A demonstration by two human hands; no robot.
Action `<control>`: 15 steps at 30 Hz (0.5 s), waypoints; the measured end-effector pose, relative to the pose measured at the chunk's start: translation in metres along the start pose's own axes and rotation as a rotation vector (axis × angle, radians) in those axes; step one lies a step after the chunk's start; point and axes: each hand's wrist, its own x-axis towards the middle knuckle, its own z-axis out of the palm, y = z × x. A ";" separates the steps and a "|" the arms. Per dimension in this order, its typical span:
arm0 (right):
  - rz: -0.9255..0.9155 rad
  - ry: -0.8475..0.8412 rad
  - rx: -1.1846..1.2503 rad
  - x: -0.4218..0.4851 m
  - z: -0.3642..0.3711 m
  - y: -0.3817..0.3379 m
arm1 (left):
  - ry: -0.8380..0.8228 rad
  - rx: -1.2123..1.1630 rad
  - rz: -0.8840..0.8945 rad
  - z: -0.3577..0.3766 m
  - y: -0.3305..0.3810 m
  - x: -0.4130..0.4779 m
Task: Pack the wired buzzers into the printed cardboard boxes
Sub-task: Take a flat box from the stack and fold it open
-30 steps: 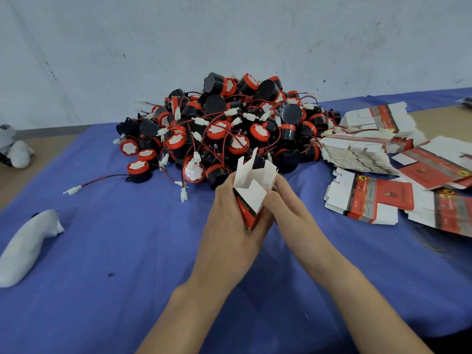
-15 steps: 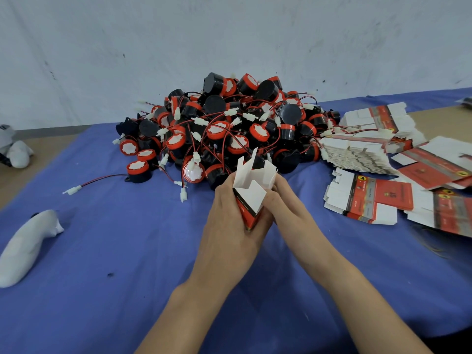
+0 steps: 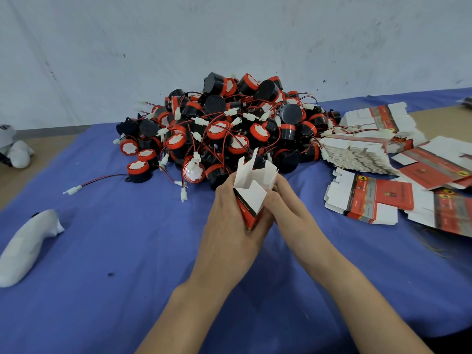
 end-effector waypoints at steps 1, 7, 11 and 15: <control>0.000 0.002 -0.001 0.000 0.000 0.000 | 0.000 -0.003 -0.001 0.000 0.000 0.000; 0.004 0.013 -0.009 0.000 0.001 -0.001 | -0.009 -0.005 -0.004 0.000 -0.002 0.001; 0.003 0.011 -0.008 0.000 0.001 -0.002 | -0.010 -0.013 0.008 0.000 -0.003 0.002; -0.009 0.008 -0.010 -0.002 0.001 -0.001 | -0.008 -0.019 0.010 0.001 -0.004 0.003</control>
